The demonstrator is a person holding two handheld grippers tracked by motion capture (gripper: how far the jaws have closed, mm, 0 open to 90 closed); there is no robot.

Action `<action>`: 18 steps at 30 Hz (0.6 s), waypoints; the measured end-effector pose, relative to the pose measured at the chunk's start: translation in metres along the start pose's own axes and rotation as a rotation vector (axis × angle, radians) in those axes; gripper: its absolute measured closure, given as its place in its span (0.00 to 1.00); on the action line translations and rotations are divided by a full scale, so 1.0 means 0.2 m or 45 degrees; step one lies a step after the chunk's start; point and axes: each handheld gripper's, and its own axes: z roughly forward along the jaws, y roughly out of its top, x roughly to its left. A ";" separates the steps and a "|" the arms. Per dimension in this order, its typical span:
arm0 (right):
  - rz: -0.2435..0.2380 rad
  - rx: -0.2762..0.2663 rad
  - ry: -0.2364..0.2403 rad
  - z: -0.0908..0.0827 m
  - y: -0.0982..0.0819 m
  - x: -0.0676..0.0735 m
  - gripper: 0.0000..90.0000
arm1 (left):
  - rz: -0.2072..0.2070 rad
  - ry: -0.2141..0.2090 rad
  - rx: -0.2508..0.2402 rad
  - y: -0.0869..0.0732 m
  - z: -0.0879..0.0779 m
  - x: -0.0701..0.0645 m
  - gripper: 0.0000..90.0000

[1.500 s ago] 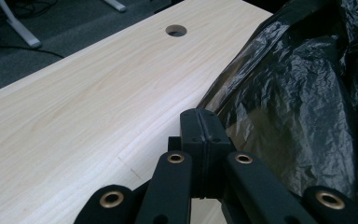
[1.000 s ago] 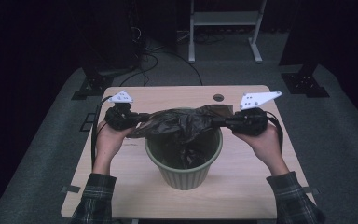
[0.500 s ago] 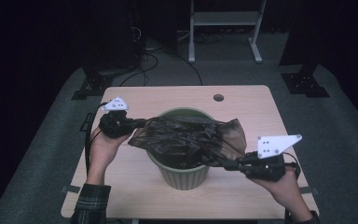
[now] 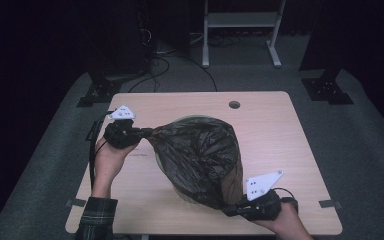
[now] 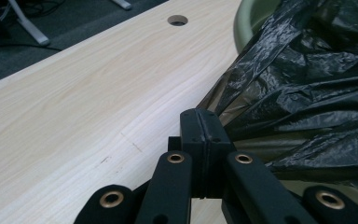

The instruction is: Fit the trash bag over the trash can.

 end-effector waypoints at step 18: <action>-0.097 -0.332 -0.282 -0.46 0.31 -0.06 0.76 | 0.006 0.000 -0.027 0.03 -0.03 0.01 1.00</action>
